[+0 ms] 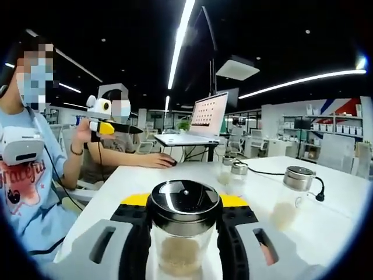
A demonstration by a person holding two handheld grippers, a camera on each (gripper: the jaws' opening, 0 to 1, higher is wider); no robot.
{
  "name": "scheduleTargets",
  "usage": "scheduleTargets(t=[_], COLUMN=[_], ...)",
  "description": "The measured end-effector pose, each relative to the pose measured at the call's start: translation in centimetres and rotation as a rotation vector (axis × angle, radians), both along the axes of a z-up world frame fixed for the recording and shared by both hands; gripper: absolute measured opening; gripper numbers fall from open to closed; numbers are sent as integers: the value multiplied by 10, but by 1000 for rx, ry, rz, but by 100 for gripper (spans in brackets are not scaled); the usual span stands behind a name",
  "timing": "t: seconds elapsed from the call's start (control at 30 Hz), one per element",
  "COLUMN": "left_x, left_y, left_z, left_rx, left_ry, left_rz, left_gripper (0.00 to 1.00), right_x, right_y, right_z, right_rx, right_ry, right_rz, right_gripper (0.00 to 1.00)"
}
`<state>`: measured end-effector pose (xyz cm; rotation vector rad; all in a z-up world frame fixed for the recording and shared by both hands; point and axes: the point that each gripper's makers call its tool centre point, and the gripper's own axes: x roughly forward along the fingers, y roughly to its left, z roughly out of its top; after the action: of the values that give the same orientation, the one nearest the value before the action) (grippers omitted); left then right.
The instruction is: Rotate the seasoning bottle until the label or dispensing opening points toward the visible target arrow and the bottle remains upright within the marked orientation range
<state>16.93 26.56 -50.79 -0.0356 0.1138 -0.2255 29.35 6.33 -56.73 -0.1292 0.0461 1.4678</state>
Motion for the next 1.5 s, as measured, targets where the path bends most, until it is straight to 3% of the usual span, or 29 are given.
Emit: scheduleTargets(t=[0.93,1.5], left_x=[0,1], left_y=[1,-1], left_z=[-2,-4], left_rx=[-4,-6], left_ry=[11,20], left_rz=[3,-2], left_gripper=[93,93], right_x=[3,8], right_y=[-2,-7], right_z=[-3,-5], right_rx=[-49,-41], right_ry=[34,27], right_rz=[-184,-413], right_gripper=[42,42])
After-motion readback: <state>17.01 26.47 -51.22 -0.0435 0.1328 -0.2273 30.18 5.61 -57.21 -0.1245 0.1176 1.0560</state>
